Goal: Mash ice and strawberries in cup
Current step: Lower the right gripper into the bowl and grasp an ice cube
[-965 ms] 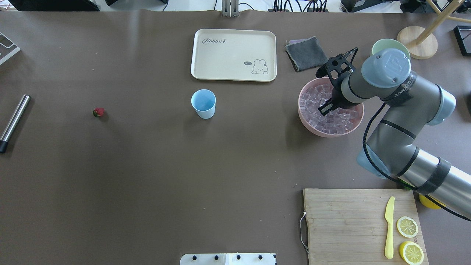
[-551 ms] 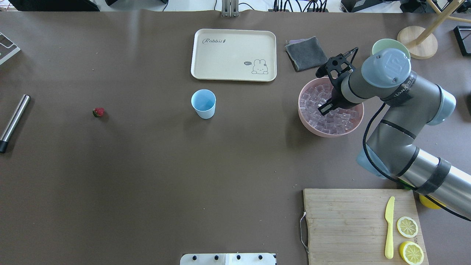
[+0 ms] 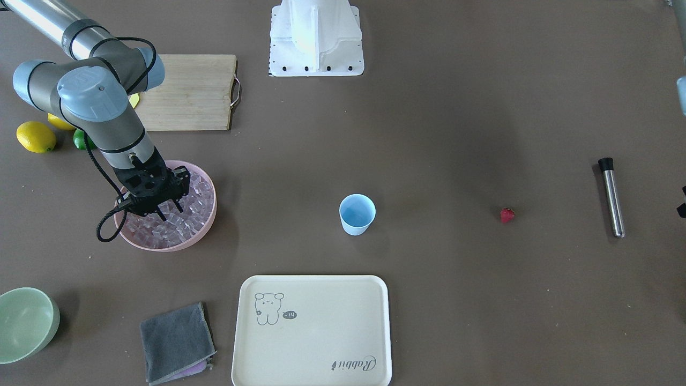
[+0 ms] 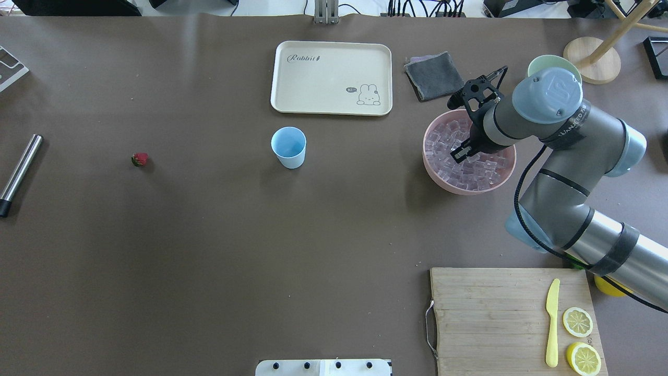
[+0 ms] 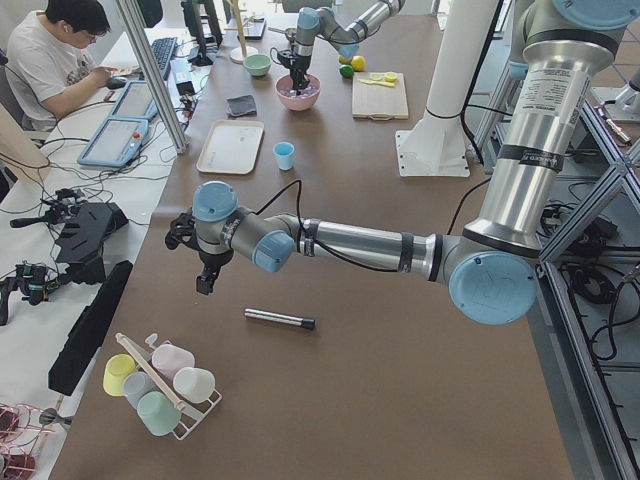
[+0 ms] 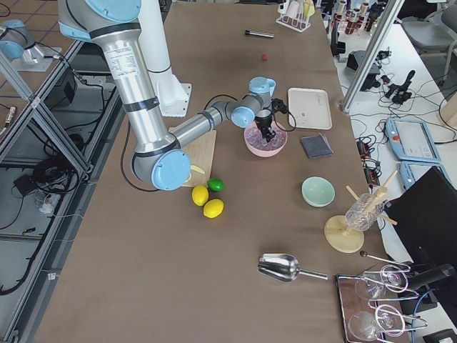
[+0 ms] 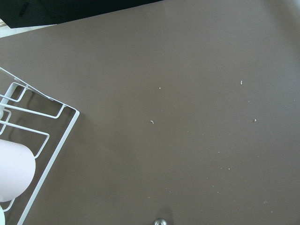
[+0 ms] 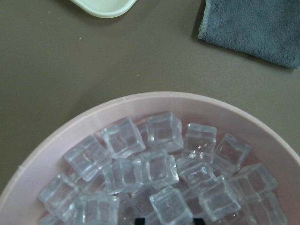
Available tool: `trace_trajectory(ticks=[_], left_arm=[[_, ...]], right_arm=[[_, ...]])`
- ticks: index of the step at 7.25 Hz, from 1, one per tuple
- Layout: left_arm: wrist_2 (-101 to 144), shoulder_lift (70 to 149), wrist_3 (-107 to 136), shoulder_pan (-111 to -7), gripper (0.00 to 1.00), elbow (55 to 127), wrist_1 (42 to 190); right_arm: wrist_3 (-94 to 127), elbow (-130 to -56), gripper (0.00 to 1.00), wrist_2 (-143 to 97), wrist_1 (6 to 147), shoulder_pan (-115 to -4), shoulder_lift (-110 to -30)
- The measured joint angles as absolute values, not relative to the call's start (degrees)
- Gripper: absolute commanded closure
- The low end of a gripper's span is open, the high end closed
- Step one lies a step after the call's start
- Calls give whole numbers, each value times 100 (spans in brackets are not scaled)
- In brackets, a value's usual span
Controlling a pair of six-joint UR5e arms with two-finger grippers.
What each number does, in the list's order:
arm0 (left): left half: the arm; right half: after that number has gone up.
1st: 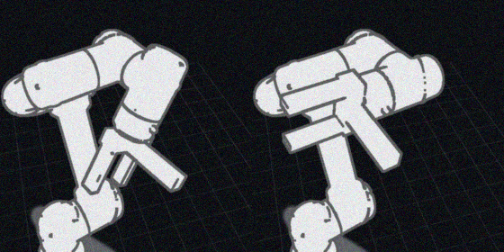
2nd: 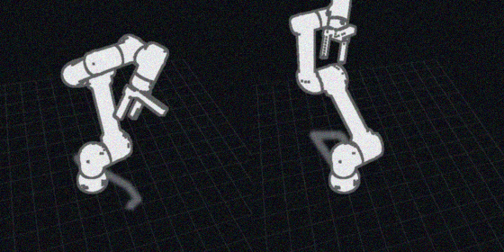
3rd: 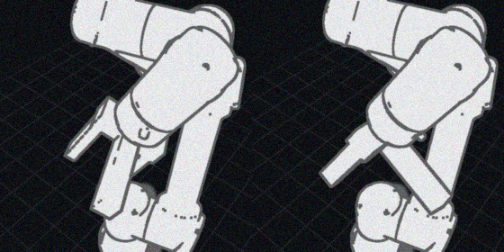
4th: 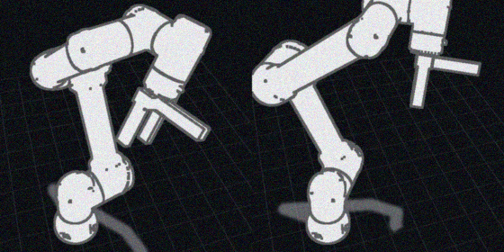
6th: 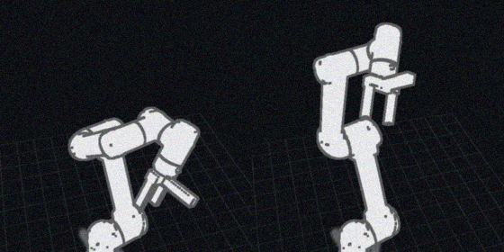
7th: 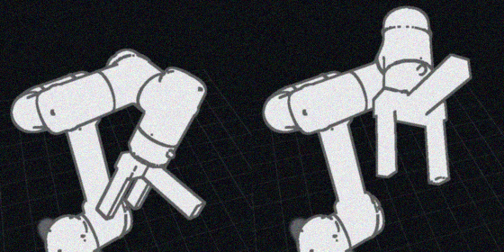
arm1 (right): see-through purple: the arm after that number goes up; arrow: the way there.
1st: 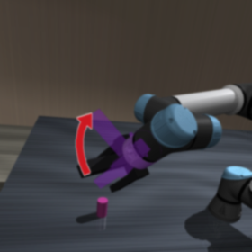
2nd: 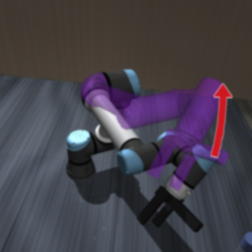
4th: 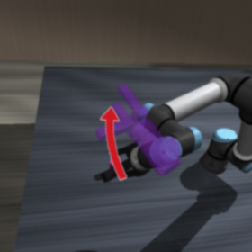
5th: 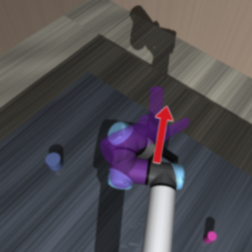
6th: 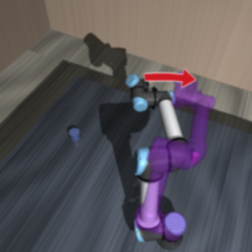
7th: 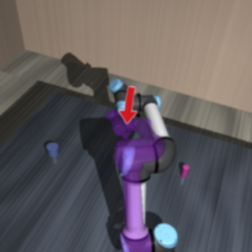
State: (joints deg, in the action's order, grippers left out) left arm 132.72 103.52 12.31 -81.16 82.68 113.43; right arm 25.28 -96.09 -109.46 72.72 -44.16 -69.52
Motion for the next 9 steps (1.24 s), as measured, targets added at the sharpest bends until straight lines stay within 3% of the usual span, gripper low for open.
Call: trace_trajectory(ticks=[5, 9], left_arm=[[13272, 10257, 1239, -8112, 3, 8283, 11464], [13271, 10244, 1239, -8112, 3, 8304, 11472]], right_arm=[[2510, -9543, 29, -10880, 7302, -4477, -6827], [2549, -9436, 42, -10824, 7289, -4421, -6725]])
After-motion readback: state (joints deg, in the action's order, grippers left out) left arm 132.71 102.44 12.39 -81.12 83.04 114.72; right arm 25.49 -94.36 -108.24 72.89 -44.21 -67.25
